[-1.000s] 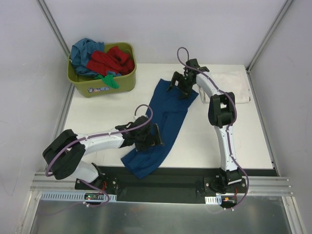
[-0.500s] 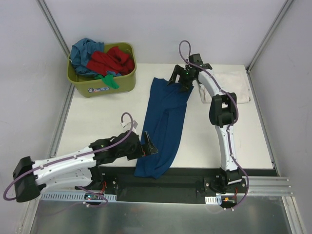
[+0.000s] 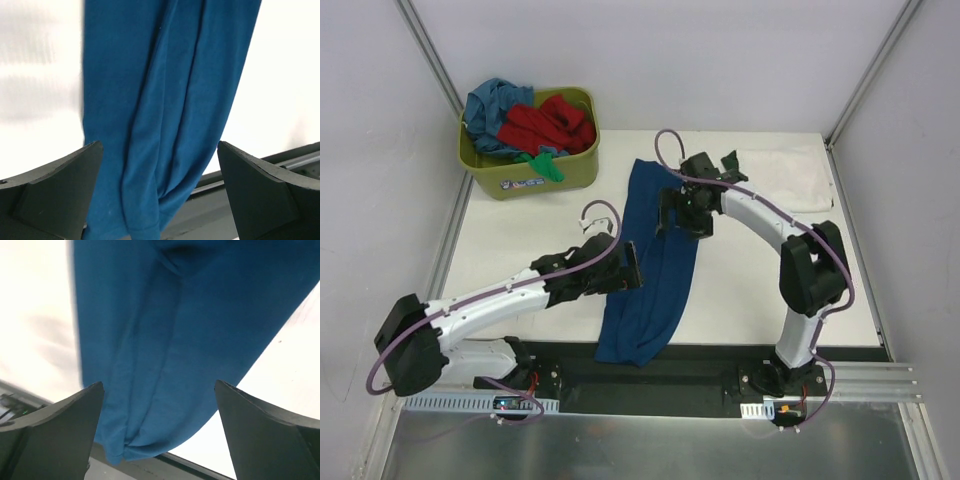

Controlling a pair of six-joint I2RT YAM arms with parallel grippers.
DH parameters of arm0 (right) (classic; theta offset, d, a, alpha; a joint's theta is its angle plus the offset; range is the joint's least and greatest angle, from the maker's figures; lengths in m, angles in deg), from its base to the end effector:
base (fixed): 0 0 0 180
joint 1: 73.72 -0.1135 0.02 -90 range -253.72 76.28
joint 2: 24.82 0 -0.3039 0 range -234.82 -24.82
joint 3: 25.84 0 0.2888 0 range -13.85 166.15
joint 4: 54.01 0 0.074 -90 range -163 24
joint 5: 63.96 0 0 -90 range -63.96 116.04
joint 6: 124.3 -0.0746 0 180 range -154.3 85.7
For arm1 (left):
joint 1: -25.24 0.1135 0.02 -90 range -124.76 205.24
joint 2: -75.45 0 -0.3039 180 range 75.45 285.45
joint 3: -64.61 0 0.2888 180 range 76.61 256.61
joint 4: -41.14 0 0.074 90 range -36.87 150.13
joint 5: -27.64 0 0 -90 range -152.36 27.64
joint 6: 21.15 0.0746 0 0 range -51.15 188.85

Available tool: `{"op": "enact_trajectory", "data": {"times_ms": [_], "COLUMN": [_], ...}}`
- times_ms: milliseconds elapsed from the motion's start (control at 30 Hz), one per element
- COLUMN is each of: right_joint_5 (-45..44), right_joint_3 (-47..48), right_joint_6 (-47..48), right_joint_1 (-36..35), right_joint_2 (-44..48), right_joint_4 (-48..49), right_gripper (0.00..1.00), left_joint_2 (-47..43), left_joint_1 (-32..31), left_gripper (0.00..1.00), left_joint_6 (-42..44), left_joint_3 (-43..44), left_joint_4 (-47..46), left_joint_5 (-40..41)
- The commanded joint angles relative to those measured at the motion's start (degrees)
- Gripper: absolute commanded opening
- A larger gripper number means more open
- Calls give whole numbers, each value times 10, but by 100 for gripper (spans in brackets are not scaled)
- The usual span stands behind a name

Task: Fold and stack the t-shirts
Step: Rotate the tshirt 90 degrees

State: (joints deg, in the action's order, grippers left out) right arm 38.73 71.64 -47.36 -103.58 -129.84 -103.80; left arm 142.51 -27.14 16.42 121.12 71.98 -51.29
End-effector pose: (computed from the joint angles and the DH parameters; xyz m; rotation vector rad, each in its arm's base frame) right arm 0.3945 0.2454 0.2456 -0.4700 2.5951 0.5554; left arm 0.1920 -0.2256 0.2432 -0.1054 2.3847 -0.7124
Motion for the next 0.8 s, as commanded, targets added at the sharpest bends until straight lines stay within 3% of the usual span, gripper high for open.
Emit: {"op": "enact_trajectory", "data": {"times_ms": [0, 167, 400, 533, 633, 700, 767], "right_joint_5": [-43, -43, -42, -35, -28, -27, -41], "right_joint_3": [-36, -21, 77, 171, 293, 374, 383], "right_joint_6": [-36, -44, -39, -32, -2, 21, 50], "right_joint_1": [-16, -20, 18, 38, 41, 34, 25], "right_joint_2": [-30, -80, -196, -261, -309, -318, -296], "right_joint_4": [29, 32, -5, -34, -81, -109, -121], "right_gripper": [97, 97, 97, 97, 97, 97, 97], "left_joint_2": [51, 64, 56, 15, -30, -67, -91], "left_joint_1": [6, 7, 23, 33, 35, 36, 37], "left_gripper": [99, 99, 99, 99, 99, 99, 99], "left_joint_6": [45, 58, 63, 44, 38, 33, 22], "left_joint_3": [25, 5, -43, -88, -112, -126, -151], "left_joint_4": [-20, -54, -66, -77, -78, -77, -77], "left_joint_5": [-47, -77, -89, -61, -52, -57, -66]}}
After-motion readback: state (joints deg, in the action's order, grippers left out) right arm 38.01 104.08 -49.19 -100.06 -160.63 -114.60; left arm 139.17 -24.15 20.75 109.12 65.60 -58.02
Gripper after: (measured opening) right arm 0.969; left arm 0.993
